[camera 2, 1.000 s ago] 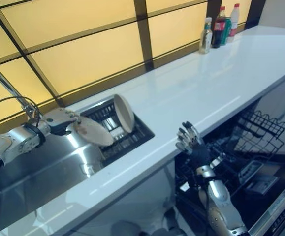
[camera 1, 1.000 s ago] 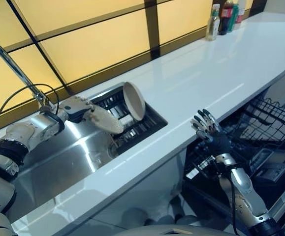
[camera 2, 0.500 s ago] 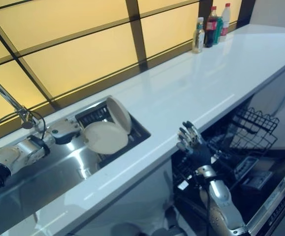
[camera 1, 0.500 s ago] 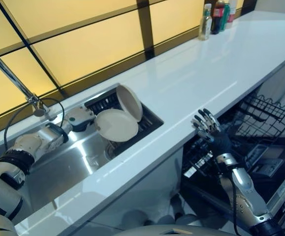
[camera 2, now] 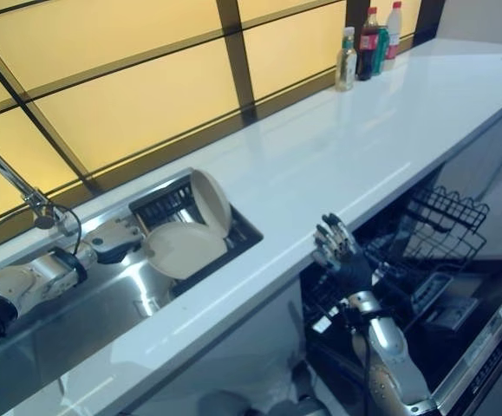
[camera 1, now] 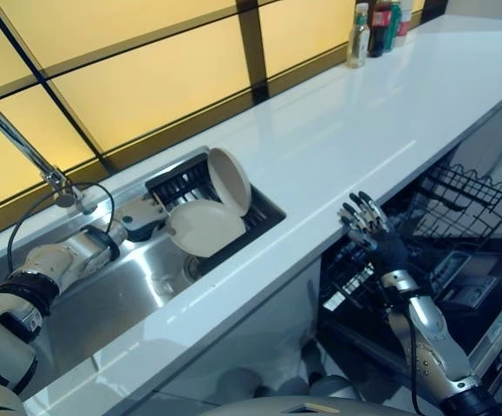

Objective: Pick up plates and place into dishwasher.

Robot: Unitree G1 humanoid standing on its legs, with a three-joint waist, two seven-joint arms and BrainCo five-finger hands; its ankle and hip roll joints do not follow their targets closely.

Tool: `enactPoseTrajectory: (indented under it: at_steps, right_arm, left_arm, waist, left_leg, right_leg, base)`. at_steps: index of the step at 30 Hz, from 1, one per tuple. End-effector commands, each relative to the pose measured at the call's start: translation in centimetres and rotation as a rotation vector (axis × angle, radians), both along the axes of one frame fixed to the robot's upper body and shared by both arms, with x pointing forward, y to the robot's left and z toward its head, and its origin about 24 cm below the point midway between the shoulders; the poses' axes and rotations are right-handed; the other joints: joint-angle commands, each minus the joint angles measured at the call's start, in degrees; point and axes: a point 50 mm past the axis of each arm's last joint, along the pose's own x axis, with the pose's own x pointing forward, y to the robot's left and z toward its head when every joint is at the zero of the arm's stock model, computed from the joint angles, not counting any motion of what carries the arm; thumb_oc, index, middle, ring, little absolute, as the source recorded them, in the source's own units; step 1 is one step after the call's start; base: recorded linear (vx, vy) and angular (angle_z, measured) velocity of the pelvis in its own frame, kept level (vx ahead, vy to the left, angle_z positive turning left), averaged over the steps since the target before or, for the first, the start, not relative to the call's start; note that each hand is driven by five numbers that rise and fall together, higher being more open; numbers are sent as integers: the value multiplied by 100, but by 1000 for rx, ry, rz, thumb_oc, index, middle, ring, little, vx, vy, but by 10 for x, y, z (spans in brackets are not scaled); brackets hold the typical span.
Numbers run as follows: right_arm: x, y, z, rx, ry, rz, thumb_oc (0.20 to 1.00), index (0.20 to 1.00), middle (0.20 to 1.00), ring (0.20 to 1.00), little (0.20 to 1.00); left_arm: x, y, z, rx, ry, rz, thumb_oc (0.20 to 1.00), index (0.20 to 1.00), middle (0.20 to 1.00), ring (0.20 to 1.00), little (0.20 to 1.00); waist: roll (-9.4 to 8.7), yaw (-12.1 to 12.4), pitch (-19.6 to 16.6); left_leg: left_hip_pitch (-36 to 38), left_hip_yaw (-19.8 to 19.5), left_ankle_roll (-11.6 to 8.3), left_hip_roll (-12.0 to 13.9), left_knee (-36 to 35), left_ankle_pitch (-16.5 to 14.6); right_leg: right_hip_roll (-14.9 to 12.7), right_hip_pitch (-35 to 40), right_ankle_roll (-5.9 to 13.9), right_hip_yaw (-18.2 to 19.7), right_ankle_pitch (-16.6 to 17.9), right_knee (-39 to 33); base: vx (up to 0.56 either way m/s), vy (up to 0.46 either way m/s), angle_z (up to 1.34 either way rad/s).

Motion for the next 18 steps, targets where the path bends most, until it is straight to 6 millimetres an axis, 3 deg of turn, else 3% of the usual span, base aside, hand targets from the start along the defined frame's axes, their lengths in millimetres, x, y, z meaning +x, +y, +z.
enactPoseTrajectory:
  at_steps: [1, 3, 4, 5, 6, 18]
  right_arm:
    - [-1, 7, 26, 41, -122, 41, 1000, 1000, 1000, 1000, 1000]
    - [-1, 7, 27, 41, -121, 41, 1000, 1000, 1000, 1000, 1000]
    - [-1, 7, 26, 42, -121, 42, 1000, 1000, 1000, 1000, 1000]
    - [-1, 7, 26, 42, -119, 43, 1000, 1000, 1000, 1000, 1000]
    - [-1, 7, 26, 40, -118, 45, 1000, 1000, 1000, 1000, 1000]
    - [-3, 8, 25, 49, -116, 55, 1000, 1000, 1000, 1000, 1000]
  left_arm:
    - [3, 21, 31, -7, -120, 59, 200, 200, 200, 200, 200]
    - [3, 22, 33, -12, -128, 56, 200, 200, 200, 200, 200]
    - [3, 21, 33, -14, -132, 51, 401, 401, 401, 401, 401]
    - [3, 21, 34, -13, -135, 43, 765, 765, 765, 765, 765]
    - [3, 21, 34, -10, -138, 38, 1000, 1000, 1000, 1000, 1000]
    - [-2, 15, 24, -106, -145, 38, 1000, 1000, 1000, 1000, 1000]
  waist:
    - [-170, 20, -37]
    - [-170, 19, -36]
    - [-172, 17, -35]
    - [-172, 16, -41]
    - [-173, 18, -44]
    - [-217, 31, 14]
  left_leg:
    - [-292, -146, 282, 6, 329, -353]
    - [-288, -140, 275, 8, 328, -348]
    - [-287, -137, 273, 9, 329, -348]
    - [-281, -135, 271, 9, 327, -349]
    - [-279, -133, 269, 10, 330, -349]
    - [-329, -156, 271, 17, 379, -348]
  right_leg:
    - [-339, -280, 598, -227, -423, 593]
    - [-342, -275, 601, -232, -417, 587]
    - [-344, -273, 604, -233, -414, 584]
    - [-344, -268, 603, -234, -413, 578]
    - [-345, -265, 603, -237, -413, 577]
    - [-351, -295, 593, -250, -427, 602]
  base:
    - [0, 0, 0]
    - [0, 0, 0]
    - [0, 0, 0]
    - [0, 0, 0]
    - [0, 0, 0]
    - [0, 0, 0]
